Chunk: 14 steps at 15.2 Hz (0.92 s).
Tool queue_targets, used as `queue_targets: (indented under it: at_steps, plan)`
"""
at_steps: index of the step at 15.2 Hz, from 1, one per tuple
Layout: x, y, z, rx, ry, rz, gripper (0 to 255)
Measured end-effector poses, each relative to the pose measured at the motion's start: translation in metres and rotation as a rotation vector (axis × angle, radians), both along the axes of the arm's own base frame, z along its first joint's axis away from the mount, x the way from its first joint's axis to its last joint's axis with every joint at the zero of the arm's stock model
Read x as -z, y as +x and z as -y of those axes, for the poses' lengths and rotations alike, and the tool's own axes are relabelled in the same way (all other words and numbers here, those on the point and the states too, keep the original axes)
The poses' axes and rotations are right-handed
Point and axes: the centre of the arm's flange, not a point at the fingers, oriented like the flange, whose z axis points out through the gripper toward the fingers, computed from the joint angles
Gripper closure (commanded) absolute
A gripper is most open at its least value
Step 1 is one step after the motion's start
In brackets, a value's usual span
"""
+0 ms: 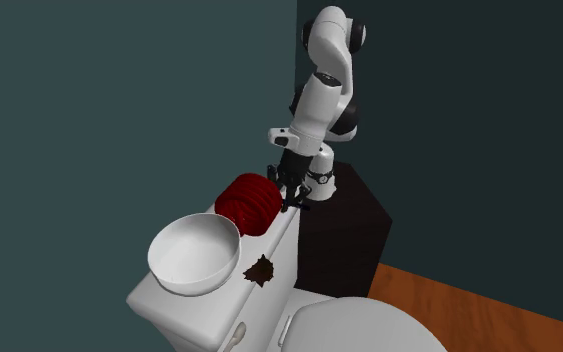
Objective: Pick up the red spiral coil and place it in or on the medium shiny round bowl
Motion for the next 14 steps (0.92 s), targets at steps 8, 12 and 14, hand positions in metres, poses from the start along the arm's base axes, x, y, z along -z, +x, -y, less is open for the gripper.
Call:
queue_targets:
  at_steps: [8, 12, 14]
  plan:
    - [-0.039, 0.0, 0.001, 0.0, 0.001, -0.001, 255]
    - [-0.061, 0.0, 0.001, 0.0, 0.001, -0.001, 255]
    - [-0.072, 0.0, 0.0, 0.0, 0.001, -0.001, 255]
